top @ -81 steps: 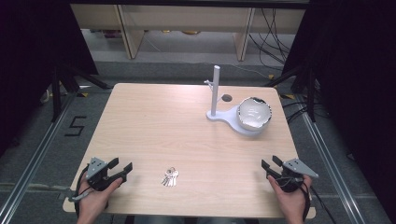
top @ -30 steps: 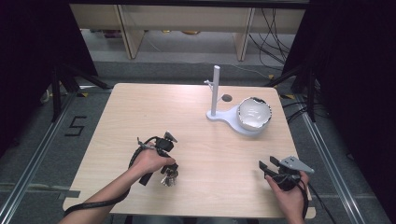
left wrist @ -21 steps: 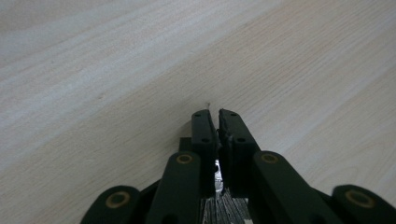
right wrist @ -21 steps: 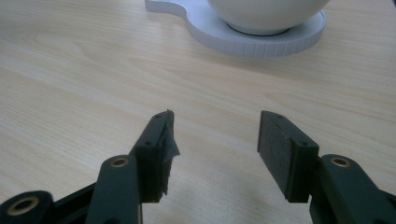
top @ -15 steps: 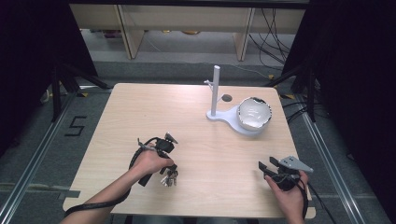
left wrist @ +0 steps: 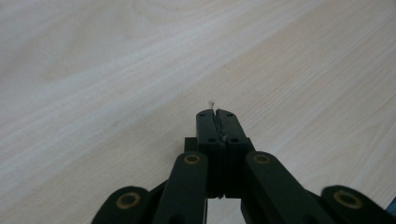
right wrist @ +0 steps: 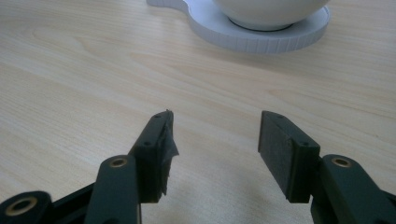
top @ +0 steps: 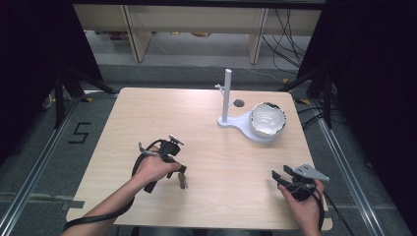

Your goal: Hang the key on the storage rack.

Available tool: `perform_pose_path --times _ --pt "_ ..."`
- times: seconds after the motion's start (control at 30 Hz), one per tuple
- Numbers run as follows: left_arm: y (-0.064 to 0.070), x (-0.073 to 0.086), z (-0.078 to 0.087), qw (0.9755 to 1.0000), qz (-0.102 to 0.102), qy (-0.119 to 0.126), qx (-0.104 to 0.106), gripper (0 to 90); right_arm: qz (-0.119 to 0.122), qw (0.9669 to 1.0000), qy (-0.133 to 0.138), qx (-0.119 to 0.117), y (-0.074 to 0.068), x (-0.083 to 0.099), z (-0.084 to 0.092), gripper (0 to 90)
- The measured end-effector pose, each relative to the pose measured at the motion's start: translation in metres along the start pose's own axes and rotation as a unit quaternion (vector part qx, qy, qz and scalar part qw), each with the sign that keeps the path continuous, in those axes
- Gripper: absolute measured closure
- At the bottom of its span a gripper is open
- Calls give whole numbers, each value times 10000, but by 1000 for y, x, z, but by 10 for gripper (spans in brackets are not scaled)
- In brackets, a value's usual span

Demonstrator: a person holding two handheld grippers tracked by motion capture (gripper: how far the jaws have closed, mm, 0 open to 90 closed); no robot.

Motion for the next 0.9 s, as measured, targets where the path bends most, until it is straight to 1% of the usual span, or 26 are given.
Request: perform_pose_path --times 0.03,0.07,0.1,0.13,0.17,0.2,0.27,0.3,0.33,0.37,0.4,0.43,0.47,0.5,0.53,0.57,0.6,0.63,0.67,0.7,0.73,0.77,0.8,0.83,0.87,0.9 --pt "0 -2 3 10000 -32 62 -30 888 -15 10000 3 -8 0 0 0 464" --pt "0 -2 3 10000 -32 62 -30 888 -15 10000 3 -8 0 0 0 464" --pt "0 -6 7 9997 -71 238 -70 887 9 10000 -4 4 0 0 0 465" --pt "-1 -8 10 9995 -148 247 -99 888 -5 10000 -4 -2 0 0 0 465" --pt "-1 -8 10 9995 -148 247 -99 887 14 10000 -13 5 0 0 0 465" --pt "0 -13 14 9988 -89 463 -150 887 17 10000 -18 6 0 0 0 465" --pt "-1 -18 17 9980 -129 591 -191 888 10 10000 -19 1 0 0 0 465" --pt "-2 -19 19 9979 -220 582 -171 887 -11 10000 -10 -12 0 0 0 464" --pt "-1 -22 20 9974 -182 671 -180 888 -18 10000 -8 -20 0 0 0 465" --pt "-1 -22 20 9974 -182 671 -180 887 -18 10000 -8 -20 0 0 0 465" --pt "0 -27 22 9962 -187 821 -208 887 11 10000 -14 -2 0 0 0 465" --pt "0 -27 22 9962 -187 821 -208 888 15 10000 -14 5 0 0 0 466" --pt "0 -30 23 9954 -251 892 -254 888 15 10000 -14 5 0 0 0 466" --pt "0 -33 24 9946 -264 959 -281 887 13 10000 -34 -17 -1 1 1 466" --pt "1 -37 26 9934 -289 1064 -309 887 -121 9999 -12 29 -2 1 2 468" --pt "1 -37 26 9934 -289 1064 -309 887 -189 9998 -55 16 -3 2 2 469" --pt "0 -41 27 9925 -319 1132 -329 888 -194 9998 -55 14 -3 1 3 470" --pt "0 -41 27 9925 -319 1132 -329 887 -194 9998 -55 14 -3 1 3 470" --pt "0 -45 28 9910 -344 1246 -340 887 -223 9997 -40 -3 -3 1 3 472" --pt "0 -45 28 9910 -344 1246 -340 887 -223 9997 -40 -3 -3 1 3 472" --pt "-2 -47 30 9903 -380 1283 -384 887 -157 9999 -4 32 -2 1 3 473" --pt "-2 -50 31 9892 -381 1362 -382 887 -157 9999 -4 32 -2 1 3 473" --pt "-3 -53 31 9878 -386 1450 -426 887 -199 9998 15 39 -2 1 3 474" --pt "-5 -55 32 9869 -432 1482 -466 887 -72 10000 58 3 0 0 2 474" --pt "-6 -58 32 9848 -452 1591 -533 888 -66 9999 106 -14 0 0 1 475" --pt "-8 -64 33 9822 -496 1713 -581 888 -193 9998 17 27 -2 1 3 476"
Point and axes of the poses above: each handheld gripper's, and its own axes: z roughly backward along the jaws, x roughly out of its underside, y roughly to its right, the point moved 7 cm from there along -z, roughly forward along the jaws
